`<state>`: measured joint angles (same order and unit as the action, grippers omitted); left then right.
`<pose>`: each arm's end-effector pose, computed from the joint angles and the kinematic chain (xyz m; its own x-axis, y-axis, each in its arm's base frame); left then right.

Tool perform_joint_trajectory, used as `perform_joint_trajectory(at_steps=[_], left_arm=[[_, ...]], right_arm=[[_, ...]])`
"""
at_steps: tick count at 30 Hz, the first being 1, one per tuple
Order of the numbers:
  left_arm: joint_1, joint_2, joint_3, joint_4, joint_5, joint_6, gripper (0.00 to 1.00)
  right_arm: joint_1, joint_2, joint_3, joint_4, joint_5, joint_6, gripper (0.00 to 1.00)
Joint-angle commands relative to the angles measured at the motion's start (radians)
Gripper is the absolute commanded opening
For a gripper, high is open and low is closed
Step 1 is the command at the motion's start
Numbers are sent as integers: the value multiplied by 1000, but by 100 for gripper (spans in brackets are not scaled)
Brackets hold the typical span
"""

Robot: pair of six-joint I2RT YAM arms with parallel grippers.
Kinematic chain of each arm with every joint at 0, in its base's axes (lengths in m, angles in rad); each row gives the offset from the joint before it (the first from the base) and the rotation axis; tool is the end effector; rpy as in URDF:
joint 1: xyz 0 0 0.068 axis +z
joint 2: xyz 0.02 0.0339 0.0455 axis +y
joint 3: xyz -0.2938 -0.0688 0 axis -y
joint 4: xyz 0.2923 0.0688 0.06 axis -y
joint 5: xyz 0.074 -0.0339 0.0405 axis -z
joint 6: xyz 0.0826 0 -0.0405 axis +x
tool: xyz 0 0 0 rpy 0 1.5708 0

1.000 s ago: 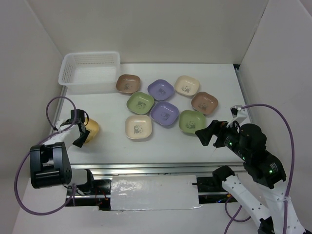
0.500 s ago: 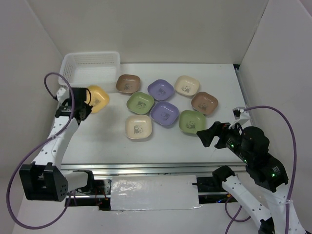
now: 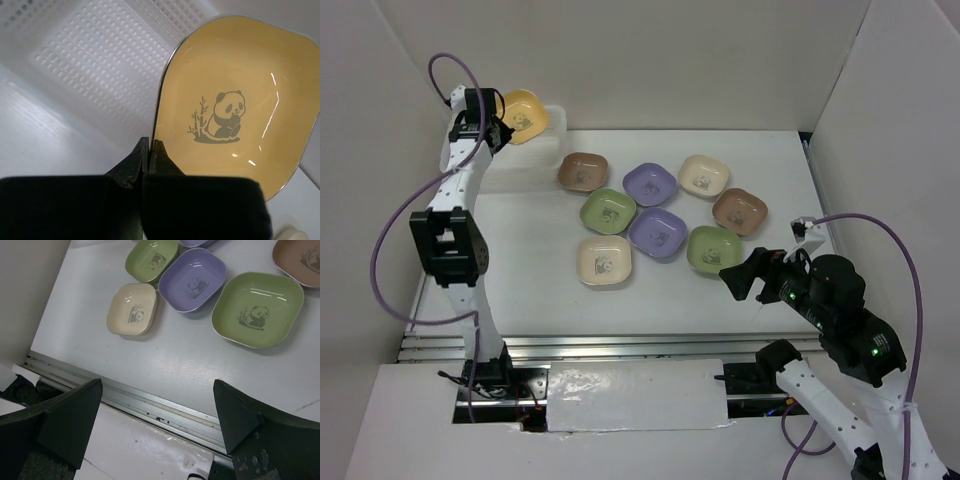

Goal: Place the plates into the plastic bin on the countertop

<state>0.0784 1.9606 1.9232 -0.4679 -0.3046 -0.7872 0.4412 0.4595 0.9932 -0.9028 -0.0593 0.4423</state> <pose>0.5560 0.0685 0.3603 -0.1024 -0.6859 -0.7205 -0.5793 0.6299 -0.5174 0.1098 0.0573 0.3877 -0.4987 0.2370 -0.8337 -0.2908 0.8604 0.4185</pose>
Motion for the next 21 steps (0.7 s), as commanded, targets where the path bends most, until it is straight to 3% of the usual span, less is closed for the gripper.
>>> perform_joint_trajectory(at_steps=[1,8,11,15,17,21], left_arm=[[24,133,189,-26,35,13,0],[86,360,313,28,125,9,0],[90,440,385,6,150,9,7],[77,488,401,5,199,19,43],[69,486,405,17,217,25,52],[37,416,431,35,245,57,99]], right_arm=[[8,19,9,33,-17,7,100],[13,18,15,1,-31,22,100],[13,18,13,-4,-25,24,100],[14,24,4,-1,-14,24,100],[16,30,5,-5,-11,24,100],[17,33,7,-4,-10,24,100]])
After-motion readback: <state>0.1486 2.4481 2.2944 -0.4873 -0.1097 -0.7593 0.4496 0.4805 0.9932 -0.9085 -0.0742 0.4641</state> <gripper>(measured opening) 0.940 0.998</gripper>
